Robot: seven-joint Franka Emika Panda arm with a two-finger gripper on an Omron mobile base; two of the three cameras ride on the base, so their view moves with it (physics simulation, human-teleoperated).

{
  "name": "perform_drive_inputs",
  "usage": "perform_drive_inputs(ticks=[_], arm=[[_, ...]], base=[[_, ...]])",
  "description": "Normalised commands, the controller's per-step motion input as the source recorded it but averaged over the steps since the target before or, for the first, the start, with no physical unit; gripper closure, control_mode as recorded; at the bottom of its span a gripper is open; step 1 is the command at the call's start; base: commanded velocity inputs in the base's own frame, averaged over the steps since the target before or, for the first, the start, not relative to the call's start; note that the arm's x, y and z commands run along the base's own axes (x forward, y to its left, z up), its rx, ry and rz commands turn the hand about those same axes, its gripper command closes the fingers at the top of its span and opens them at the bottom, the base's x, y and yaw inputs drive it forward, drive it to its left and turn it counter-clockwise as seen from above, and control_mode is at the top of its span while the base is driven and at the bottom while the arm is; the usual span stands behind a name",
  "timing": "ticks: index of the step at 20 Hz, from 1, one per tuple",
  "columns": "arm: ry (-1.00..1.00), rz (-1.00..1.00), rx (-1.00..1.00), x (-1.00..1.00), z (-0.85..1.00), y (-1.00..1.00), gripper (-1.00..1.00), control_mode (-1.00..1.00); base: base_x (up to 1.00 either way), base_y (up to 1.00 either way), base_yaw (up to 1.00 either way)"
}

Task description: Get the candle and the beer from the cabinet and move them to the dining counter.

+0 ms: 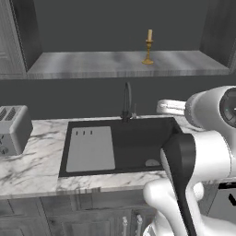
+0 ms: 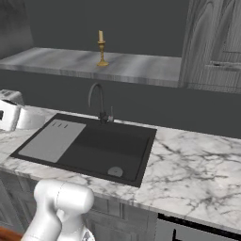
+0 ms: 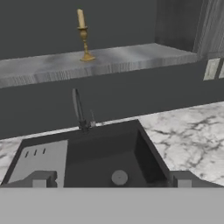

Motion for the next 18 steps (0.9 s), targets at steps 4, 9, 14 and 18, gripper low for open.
perform_drive_inputs(ticks=[4, 9, 14, 18], arm=[[0.01, 0.00, -0.13, 0.16, 0.45, 0.01, -1.00, -1.00], [0.14, 0.00, -0.07, 0.18, 0.48, 0.00, -1.00, -1.00], [0.11, 0.02, 0.00, 0.31, 0.40, -0.03, -1.00, -1.00], [-0.04, 0.10, 0.00, 0.43, 0.17, -0.03, -1.00, -1.00]], base=[[0.00, 0.00, 0.00], [0.00, 0.00, 0.00], [0.00, 0.00, 0.00], [0.00, 0.00, 0.00]])
